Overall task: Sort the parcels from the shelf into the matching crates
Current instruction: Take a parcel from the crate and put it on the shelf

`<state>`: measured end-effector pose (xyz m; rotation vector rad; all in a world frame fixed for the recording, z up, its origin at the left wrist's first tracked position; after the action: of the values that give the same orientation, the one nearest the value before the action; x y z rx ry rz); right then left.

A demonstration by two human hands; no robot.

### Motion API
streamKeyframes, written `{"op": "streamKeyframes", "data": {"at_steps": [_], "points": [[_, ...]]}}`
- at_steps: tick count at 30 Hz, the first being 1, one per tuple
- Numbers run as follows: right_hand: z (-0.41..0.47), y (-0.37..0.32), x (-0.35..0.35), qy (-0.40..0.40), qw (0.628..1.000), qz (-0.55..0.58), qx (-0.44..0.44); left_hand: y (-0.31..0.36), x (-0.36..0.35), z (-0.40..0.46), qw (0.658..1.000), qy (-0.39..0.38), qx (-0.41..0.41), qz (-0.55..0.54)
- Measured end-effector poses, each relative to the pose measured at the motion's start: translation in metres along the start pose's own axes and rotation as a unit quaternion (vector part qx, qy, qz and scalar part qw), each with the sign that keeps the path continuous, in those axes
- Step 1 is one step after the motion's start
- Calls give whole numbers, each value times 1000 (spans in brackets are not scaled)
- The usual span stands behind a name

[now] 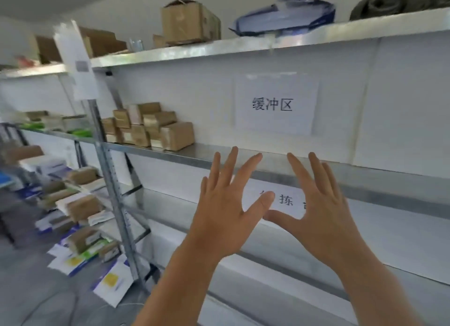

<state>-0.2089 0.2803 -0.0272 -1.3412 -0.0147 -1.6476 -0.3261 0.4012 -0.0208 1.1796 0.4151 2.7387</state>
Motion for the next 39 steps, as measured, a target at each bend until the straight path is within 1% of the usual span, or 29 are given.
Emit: {"op": "streamKeyframes", "data": {"at_steps": [4,9,16,20,23,26,30,33,36,39], "points": [[17,-88,-63,-26,999,34,30,-90,67,-29,998,4,50,40],[58,-153,-131,-48,996,56,44,-185,115,-40,994,17,82,69],[152,-192,-235,-74,995,61,34,-321,120,-8,986,-22,131,97],[224,-209,-275,-81,993,82,31,-392,116,33,982,-42,154,100],[271,-220,-297,-86,991,101,21,-437,110,67,981,-56,152,103],[307,-227,-321,-81,990,113,13,-473,102,96,987,-61,131,71],[337,-238,-355,-91,991,102,-6,-517,92,122,992,-52,115,19],[356,-245,-377,-92,992,84,-22,-543,78,133,991,-69,109,-19],[370,-252,-400,-108,990,76,-52,-560,78,143,994,-26,82,-62],[374,-256,-411,-101,981,137,-95,-571,81,150,989,13,81,-122]]}}
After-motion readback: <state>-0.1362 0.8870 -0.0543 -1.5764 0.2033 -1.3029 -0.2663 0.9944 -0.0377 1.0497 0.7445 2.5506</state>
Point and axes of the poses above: each hand's wrist, its own z-axis towards the middle knuckle, its own x-axis out of the back of the hand, y = z × x, the point moved 10 cm from there along z, towards the middle knuckle, and after that the axes turned 14 degrees about -x, right-handed, at the moved point
